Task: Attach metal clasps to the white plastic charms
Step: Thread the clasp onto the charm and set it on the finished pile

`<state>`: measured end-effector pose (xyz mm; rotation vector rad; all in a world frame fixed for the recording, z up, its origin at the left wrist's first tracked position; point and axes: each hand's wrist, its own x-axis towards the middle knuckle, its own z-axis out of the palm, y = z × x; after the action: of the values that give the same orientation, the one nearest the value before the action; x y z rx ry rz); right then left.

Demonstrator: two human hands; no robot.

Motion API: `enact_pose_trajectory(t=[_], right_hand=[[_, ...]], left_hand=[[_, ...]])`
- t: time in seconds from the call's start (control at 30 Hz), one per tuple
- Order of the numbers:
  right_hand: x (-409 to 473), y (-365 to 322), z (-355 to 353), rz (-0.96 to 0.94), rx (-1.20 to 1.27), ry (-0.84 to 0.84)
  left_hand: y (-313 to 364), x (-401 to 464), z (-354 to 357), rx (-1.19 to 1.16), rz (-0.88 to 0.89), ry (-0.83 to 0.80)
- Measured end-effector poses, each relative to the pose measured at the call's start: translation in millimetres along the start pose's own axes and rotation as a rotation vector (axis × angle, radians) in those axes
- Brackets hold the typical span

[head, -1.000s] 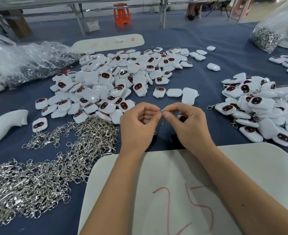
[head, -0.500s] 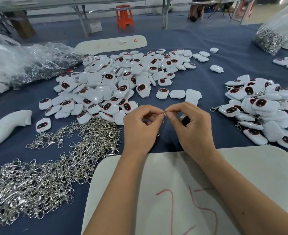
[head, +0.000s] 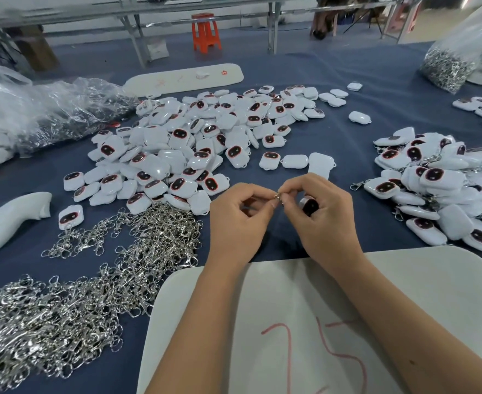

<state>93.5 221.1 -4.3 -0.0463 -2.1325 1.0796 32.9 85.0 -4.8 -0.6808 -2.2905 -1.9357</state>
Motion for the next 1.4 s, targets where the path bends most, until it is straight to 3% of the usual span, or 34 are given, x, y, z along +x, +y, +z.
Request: enact_pose_trajectory(t=[0.73,0.97,1.17,1.4], right_hand=[[1.7,4.6,-2.4,0.108,0.068,-0.092],[1.6,6.8,-0.3,0.009,-0.126,-0.049],[2.9,9.2,-4.5,-0.034,-0.128,-0.091],[4.4,6.7,-7.6,-0.015,-0.079,-0.118]], left_hand=[[3.6,0.6,1.7,0.001,-0.084,0.022],[1.4,1.1,-0.1,0.032,-0.013,0.029],[1.5,0.3,-4.1,0.010,-0.011,-0.091],[-0.2,0.9,-3.8,-0.048,-0.028,-0.109]])
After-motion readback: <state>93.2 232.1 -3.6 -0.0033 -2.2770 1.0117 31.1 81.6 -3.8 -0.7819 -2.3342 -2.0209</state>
